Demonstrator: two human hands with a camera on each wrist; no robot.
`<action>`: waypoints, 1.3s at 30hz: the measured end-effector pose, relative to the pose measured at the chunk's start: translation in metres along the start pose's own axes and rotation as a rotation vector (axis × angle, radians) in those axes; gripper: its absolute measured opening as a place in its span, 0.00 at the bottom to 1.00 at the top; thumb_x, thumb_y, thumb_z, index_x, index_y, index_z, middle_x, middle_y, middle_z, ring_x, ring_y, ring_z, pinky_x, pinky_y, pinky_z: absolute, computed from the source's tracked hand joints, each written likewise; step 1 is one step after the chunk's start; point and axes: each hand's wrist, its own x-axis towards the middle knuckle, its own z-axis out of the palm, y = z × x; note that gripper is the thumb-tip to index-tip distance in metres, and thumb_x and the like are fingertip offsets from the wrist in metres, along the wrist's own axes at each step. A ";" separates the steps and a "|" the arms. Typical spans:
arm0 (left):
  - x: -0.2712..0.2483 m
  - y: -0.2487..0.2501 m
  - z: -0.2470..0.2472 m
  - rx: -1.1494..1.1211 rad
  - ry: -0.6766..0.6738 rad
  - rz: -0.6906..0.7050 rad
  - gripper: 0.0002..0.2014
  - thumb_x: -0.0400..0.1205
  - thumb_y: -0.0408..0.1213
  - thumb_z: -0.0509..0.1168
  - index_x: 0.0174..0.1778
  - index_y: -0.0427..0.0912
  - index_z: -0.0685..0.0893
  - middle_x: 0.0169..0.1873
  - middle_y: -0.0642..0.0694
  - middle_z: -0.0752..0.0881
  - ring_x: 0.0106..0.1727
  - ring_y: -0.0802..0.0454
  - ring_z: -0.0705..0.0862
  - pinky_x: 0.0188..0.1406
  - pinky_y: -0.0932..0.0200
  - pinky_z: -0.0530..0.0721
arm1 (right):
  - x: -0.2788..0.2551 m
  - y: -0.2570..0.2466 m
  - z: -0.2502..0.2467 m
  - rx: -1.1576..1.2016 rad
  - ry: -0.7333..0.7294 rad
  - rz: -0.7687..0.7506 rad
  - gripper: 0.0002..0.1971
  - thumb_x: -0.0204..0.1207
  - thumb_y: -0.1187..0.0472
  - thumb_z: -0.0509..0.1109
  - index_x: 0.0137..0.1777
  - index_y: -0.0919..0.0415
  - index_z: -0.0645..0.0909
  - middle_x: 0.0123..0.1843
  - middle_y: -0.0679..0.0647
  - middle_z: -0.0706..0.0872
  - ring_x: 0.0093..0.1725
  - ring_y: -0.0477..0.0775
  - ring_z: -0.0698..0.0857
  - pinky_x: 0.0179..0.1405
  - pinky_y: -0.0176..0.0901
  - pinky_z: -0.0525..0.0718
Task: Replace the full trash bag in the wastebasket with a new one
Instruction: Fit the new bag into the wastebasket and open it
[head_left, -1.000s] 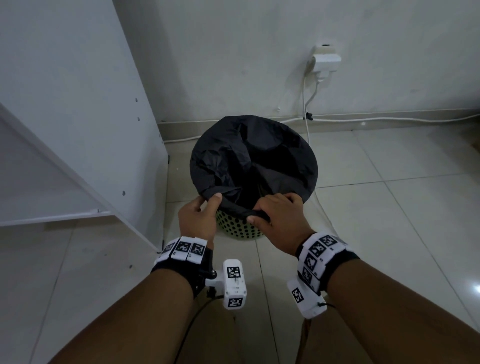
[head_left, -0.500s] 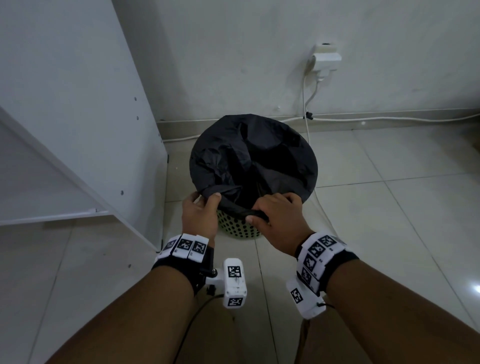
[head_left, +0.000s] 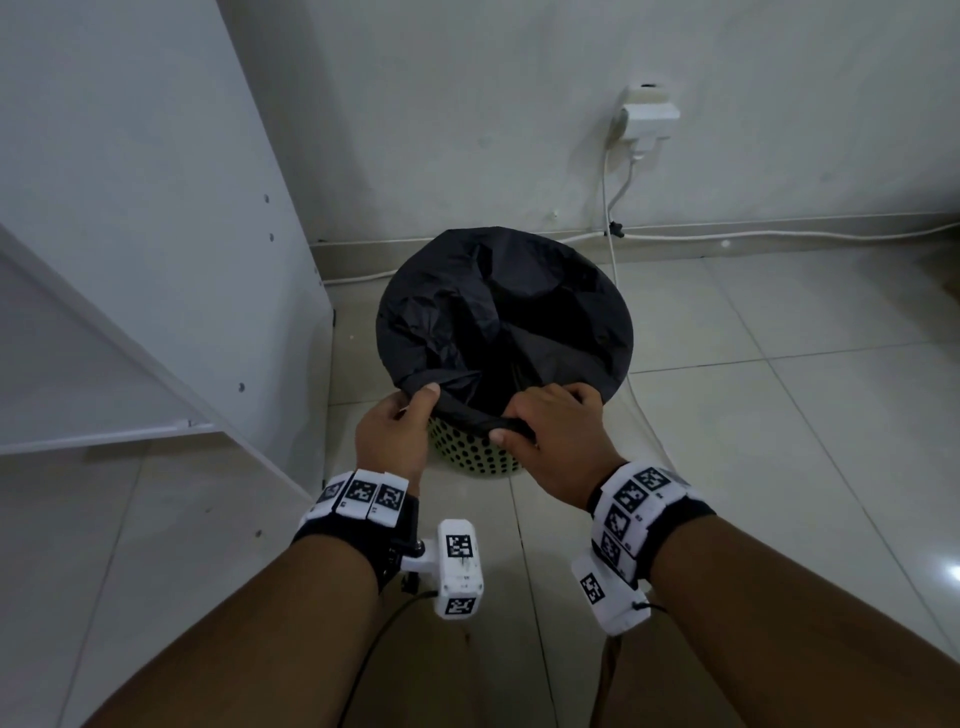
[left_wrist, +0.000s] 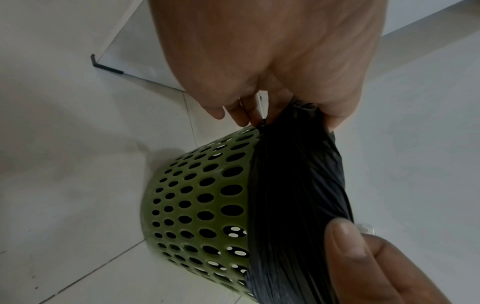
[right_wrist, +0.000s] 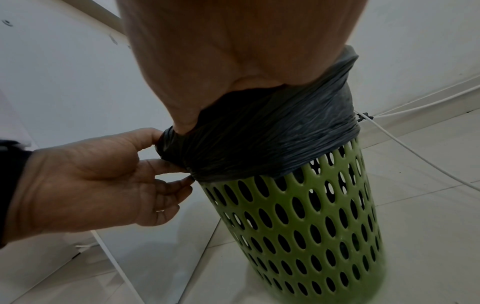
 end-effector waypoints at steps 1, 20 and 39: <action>-0.001 0.002 -0.001 0.000 -0.012 -0.009 0.14 0.76 0.55 0.71 0.46 0.48 0.92 0.43 0.52 0.93 0.50 0.53 0.88 0.48 0.53 0.82 | 0.000 0.000 0.000 -0.001 -0.001 0.000 0.19 0.75 0.35 0.55 0.46 0.47 0.80 0.42 0.43 0.83 0.49 0.49 0.81 0.62 0.47 0.58; -0.003 0.006 0.010 -0.177 0.047 0.030 0.22 0.81 0.38 0.72 0.69 0.33 0.81 0.56 0.41 0.91 0.47 0.62 0.87 0.32 0.81 0.78 | 0.001 -0.001 0.000 -0.008 -0.012 0.007 0.22 0.75 0.34 0.53 0.47 0.48 0.81 0.43 0.45 0.84 0.50 0.50 0.81 0.61 0.48 0.59; 0.010 0.021 0.016 -0.172 -0.024 -0.258 0.20 0.83 0.33 0.69 0.69 0.27 0.79 0.55 0.30 0.85 0.46 0.44 0.83 0.45 0.55 0.81 | 0.003 -0.007 -0.002 -0.024 -0.041 0.046 0.20 0.75 0.35 0.54 0.48 0.48 0.79 0.45 0.44 0.83 0.53 0.50 0.80 0.62 0.50 0.59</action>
